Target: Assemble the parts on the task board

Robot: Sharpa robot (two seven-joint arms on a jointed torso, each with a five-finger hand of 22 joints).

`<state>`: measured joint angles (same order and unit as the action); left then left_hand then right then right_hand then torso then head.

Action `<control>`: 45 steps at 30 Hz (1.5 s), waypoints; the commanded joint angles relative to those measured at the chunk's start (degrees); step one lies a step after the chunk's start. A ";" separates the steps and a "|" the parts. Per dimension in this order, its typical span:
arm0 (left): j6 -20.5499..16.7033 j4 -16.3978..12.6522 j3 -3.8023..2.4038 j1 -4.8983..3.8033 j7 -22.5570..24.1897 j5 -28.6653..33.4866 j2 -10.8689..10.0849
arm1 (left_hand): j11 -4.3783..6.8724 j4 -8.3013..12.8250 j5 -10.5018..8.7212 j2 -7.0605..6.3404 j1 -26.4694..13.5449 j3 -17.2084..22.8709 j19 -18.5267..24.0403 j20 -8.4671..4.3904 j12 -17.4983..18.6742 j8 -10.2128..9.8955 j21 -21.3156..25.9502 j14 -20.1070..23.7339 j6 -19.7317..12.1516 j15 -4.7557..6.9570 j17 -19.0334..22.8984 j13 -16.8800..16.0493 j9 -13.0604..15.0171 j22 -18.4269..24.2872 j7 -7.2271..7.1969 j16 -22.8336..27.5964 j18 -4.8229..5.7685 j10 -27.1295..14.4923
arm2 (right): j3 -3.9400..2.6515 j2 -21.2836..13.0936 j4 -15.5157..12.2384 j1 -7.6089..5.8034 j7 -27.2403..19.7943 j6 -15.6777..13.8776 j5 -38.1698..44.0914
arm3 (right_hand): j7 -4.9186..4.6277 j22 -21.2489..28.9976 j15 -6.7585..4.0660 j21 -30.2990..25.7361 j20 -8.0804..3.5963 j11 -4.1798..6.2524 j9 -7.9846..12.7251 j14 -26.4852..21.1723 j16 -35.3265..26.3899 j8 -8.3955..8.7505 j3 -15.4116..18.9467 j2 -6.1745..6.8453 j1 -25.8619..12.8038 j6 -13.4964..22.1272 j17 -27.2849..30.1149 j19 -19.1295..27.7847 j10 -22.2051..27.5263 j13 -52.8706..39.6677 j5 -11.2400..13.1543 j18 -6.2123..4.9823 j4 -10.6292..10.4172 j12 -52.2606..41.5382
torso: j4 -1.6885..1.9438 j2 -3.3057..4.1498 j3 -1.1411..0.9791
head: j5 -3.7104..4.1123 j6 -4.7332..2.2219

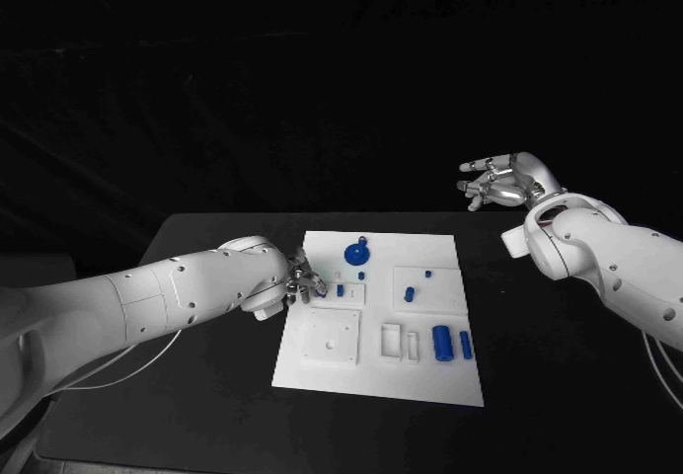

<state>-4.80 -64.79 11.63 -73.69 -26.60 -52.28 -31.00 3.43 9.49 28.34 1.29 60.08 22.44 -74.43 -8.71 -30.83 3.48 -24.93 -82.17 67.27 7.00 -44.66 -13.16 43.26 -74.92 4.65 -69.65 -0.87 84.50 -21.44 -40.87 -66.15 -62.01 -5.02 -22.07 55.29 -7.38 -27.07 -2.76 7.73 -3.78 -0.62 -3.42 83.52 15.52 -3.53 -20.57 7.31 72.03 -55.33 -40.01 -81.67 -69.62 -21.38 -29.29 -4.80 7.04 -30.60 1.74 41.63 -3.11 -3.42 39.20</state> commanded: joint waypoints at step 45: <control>-3.09 -1.15 -0.79 0.60 -0.08 0.47 -0.57 | 0.85 3.36 0.34 0.32 0.28 3.72 -0.01 0.19 -0.77 0.32 -1.04 -0.01 6.48 0.55 -0.58 -0.18 -0.29 -1.05 -5.31 -1.27 -0.72 2.38 | -0.03 0.07 -0.02 0.41 -0.33 0.76 0.55 | -0.02 0.31 0.18 0.59 0.11 -0.02 -0.09 0.19 -0.32 0.06 -0.04 -0.42 -0.41 -0.78 0.01 0.53 0.27 0.15 -0.42 0.09 0.58 -0.20 | 0.04 -0.03 -0.02 | 0.36 -0.06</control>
<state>-8.06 -65.88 10.91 -73.13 -26.60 -52.34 -31.61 3.35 9.43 28.33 1.37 60.17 22.50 -74.43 -8.71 -31.34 3.47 -25.62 -82.16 67.39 7.23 -45.19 -13.24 42.90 -74.94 4.57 -70.74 -0.86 84.59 -21.44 -40.83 -66.10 -61.63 -4.97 -21.93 55.39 -7.36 -26.81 -2.76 8.00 -3.58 -0.61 -3.41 83.52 15.52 -3.53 -20.57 7.08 71.81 -55.74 -39.99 -81.47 -69.63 -21.30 -29.51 -4.80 7.36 -30.60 1.74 41.62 -3.13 -3.07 39.14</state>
